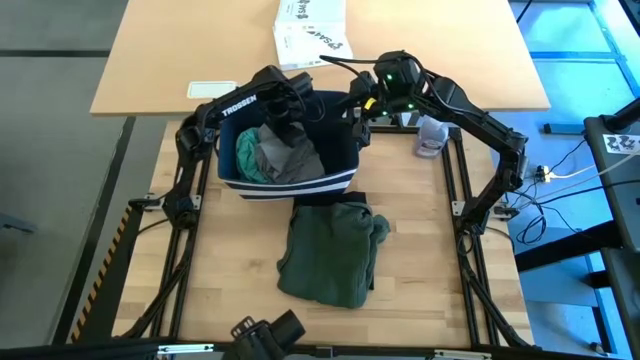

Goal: Fold Laundry from Bin
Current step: Put the folded gray shirt into the blue bin

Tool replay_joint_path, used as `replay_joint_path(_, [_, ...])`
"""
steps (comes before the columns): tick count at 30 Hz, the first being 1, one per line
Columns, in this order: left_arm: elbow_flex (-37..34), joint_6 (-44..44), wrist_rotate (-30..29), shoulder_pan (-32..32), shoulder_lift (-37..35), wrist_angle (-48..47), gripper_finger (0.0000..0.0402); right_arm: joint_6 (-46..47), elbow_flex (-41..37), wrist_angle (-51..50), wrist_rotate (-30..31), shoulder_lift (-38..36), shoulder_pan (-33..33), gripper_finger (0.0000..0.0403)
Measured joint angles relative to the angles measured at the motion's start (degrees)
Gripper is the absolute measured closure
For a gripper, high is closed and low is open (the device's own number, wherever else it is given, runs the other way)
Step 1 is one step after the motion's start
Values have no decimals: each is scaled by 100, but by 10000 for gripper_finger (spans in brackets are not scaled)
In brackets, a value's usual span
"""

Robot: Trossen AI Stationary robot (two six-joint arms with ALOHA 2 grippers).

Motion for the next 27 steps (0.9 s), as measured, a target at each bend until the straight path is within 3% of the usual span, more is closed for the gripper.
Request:
replay_joint_path(3, [-2,5,283,9,95,12,233,0,0,-3,0,0,0,178])
replay_joint_path(8, [0,0,250,11,69,105,254,0,0,-4,0,2,0,178])
replay_joint_path(13, [0,7,271,47,-131,41,363,-62,0,0,0,2,0,178])
replay_joint_path(15, [0,22,394,80,-173,35,390,-125,0,2,0,2,0,178])
replay_joint_path(20, [0,20,710,124,-221,-31,399,-131,0,11,0,2,0,178])
replay_joint_path(27, [0,-190,578,85,-769,-31,401,-131,-2,7,7,4,0,178])
